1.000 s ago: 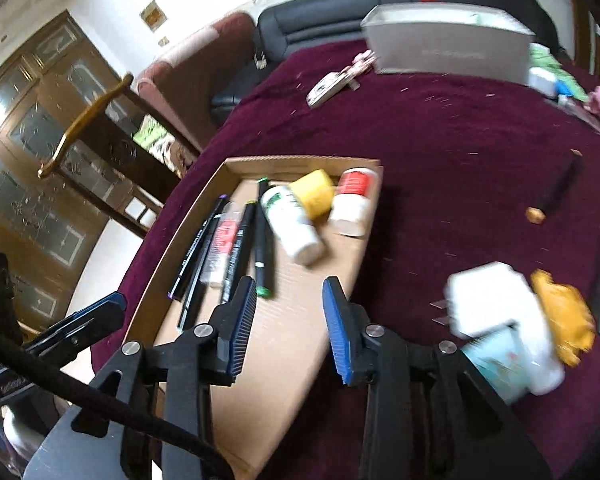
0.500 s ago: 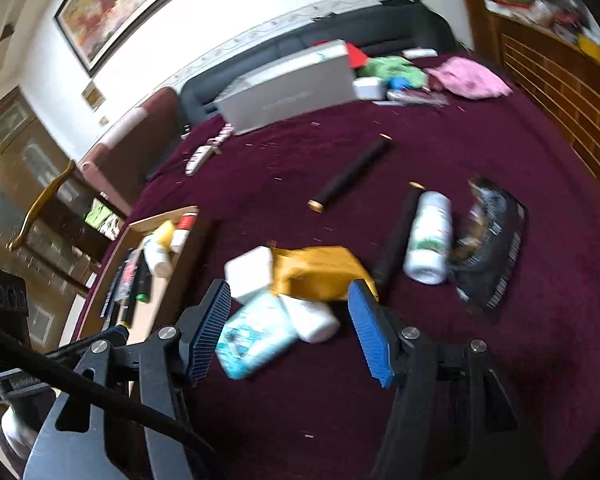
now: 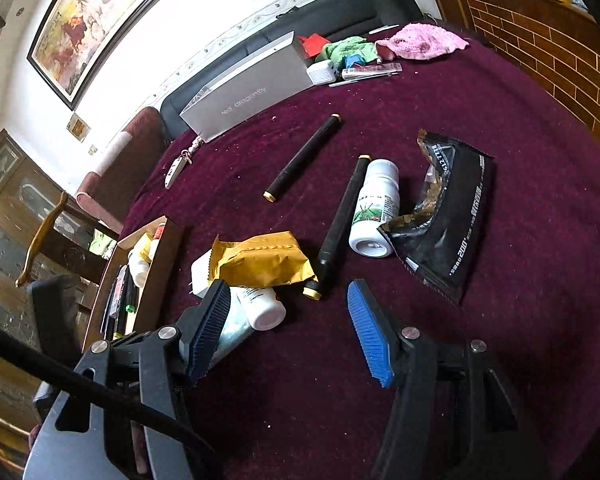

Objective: Organize objects
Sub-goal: 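Grasp the blue cartoon snack packet with the left tool while the right tool grasps the white spray bottle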

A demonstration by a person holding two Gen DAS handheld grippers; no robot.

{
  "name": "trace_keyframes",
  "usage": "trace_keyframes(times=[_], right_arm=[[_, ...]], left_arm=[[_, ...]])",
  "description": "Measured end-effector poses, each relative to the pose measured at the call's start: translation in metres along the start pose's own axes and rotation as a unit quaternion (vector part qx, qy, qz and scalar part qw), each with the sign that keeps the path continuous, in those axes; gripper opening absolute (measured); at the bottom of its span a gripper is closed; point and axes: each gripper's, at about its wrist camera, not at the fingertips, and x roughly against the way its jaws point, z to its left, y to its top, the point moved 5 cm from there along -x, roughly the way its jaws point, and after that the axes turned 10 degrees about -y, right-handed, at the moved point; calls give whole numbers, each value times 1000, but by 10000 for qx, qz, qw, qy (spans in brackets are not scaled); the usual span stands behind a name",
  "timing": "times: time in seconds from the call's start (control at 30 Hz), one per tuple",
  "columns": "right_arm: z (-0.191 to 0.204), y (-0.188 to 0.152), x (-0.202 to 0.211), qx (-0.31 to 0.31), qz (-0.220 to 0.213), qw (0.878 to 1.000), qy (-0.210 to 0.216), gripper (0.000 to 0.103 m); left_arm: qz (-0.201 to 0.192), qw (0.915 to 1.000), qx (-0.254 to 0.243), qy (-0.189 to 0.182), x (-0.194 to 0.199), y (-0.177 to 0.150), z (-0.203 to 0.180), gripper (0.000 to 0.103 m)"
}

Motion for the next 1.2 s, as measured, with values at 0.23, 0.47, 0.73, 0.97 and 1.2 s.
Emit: trace_keyframes(times=[0.23, 0.47, 0.73, 0.97, 1.2], right_arm=[[-5, -3, -6, -108, 72, 9999, 34, 60], [-8, -2, -7, -119, 78, 9999, -6, 60], [2, -11, -14, 60, 303, 9993, 214, 60], [54, -22, -25, 837, 690, 9910, 788, 60], [69, -21, -59, 1556, 659, 9845, -464, 51]], left_arm=[[-205, 9985, -402, 303, -20, 3, -21, 82], [-330, 9976, -607, 85, -7, -11, -29, 43], [-358, 9986, 293, -272, 24, -37, -3, 43], [-453, 9979, 367, -271, 26, -43, -1, 47], [-550, 9973, 324, -357, 24, -43, -4, 59]])
